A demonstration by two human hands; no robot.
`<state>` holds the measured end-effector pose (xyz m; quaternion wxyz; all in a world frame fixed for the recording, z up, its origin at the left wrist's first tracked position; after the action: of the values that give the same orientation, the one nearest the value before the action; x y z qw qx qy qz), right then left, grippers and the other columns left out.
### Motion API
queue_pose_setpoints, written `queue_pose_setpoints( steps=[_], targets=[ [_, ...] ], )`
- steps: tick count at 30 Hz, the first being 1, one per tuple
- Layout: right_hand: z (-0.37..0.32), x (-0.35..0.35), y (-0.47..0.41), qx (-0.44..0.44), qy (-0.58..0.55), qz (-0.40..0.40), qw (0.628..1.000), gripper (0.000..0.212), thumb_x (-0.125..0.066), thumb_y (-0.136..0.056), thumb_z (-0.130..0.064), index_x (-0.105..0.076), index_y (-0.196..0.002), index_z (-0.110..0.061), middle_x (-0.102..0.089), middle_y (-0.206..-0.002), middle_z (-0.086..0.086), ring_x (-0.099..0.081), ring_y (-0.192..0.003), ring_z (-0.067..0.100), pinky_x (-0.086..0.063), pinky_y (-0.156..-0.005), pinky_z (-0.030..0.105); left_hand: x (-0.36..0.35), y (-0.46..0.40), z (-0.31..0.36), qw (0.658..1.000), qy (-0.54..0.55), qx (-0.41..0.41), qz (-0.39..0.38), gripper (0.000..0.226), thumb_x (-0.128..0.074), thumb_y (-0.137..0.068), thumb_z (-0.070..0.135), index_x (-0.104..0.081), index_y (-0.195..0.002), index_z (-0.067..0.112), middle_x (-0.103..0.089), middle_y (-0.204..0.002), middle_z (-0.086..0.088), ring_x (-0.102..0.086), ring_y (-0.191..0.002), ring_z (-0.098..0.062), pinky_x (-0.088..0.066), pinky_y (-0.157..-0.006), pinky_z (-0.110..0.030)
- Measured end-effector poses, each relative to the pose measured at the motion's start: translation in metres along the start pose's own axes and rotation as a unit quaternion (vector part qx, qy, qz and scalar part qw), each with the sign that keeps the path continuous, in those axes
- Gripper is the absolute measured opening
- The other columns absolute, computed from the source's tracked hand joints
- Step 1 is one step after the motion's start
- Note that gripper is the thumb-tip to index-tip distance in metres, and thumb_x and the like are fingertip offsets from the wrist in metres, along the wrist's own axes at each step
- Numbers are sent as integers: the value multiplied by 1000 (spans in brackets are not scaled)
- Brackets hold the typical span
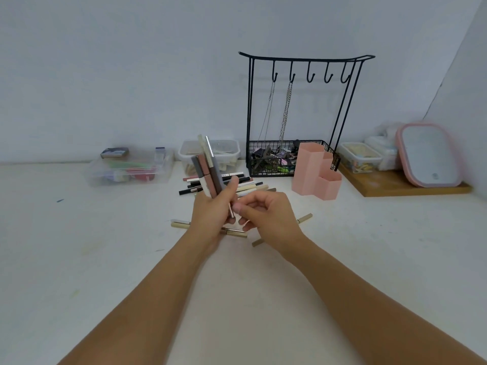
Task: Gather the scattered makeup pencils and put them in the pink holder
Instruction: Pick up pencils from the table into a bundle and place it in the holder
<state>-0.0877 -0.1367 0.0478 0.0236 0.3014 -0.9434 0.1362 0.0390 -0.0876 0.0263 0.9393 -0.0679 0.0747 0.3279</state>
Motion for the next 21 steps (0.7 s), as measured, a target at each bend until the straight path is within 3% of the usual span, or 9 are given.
queue_pose_setpoints(
  steps=[2,4,6,10,14,17,21],
  targets=[
    [-3,28,-8,26,97,61,993,4,-70,-91,-12,-73,-90,-14,-71,-79,-2,-65,-70,11,-56,-65,29,8,-3,3,999,-11,13,31,37,-70,-92,47,-64,-74,15,-64,-60,1,-67,-62,-12,-47,-46,-24],
    [-3,56,-15,52,258,108,959,11,-66,-94,-16,-72,-103,-18,-71,-97,-6,-63,-86,11,-52,-79,27,13,-6,1,998,2,37,42,38,-70,-93,46,-59,-75,14,-57,-53,2,-62,-57,-12,-41,-41,-21],
    [8,69,-20,40,367,94,925,22,-61,-97,-19,-67,-118,-22,-67,-114,-6,-59,-103,14,-46,-91,28,15,-8,-1,998,12,48,34,39,-72,-91,44,-53,-73,15,-48,-50,3,-48,-49,-12,-33,-39,-21],
    [22,57,-33,25,439,1,898,33,-56,-99,-22,-60,-132,-24,-60,-131,-4,-52,-121,18,-40,-103,32,18,-10,1,998,19,52,26,41,-75,-88,45,-47,-72,19,-39,-47,4,-36,-43,-11,-25,-37,-19],
    [28,39,-50,24,499,-58,864,31,-56,-98,-24,-63,-128,-24,-61,-127,0,-54,-114,23,-46,-98,39,25,-16,2,997,37,56,32,36,-75,-89,42,-50,-87,16,-32,-47,5,-32,-40,-10,-25,-35,-19],
    [33,35,-58,16,510,-70,857,21,-61,-96,-26,-67,-116,-24,-61,-115,0,-56,-105,23,-49,-90,38,31,-19,0,997,35,60,37,37,-75,-90,39,-47,-78,19,-32,-47,5,-32,-40,-11,-24,-35,-19],
    [36,37,-67,7,488,-88,868,20,-68,-92,-26,-69,-112,-23,-59,-108,-4,-56,-99,17,-43,-81,27,34,-21,-3,997,28,58,41,38,-75,-90,38,-49,-71,18,-40,-46,3,-37,-42,-12,-24,-36,-21]
  ],
)
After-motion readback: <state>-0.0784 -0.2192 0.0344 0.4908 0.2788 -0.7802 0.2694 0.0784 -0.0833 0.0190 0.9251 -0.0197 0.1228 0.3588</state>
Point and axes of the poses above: each hand's wrist, its own y-axis away from the middle knuckle, its own x-axis out of the back of the hand, z = x × y, the point moved 10 cm from there along -y, towards the middle knuckle
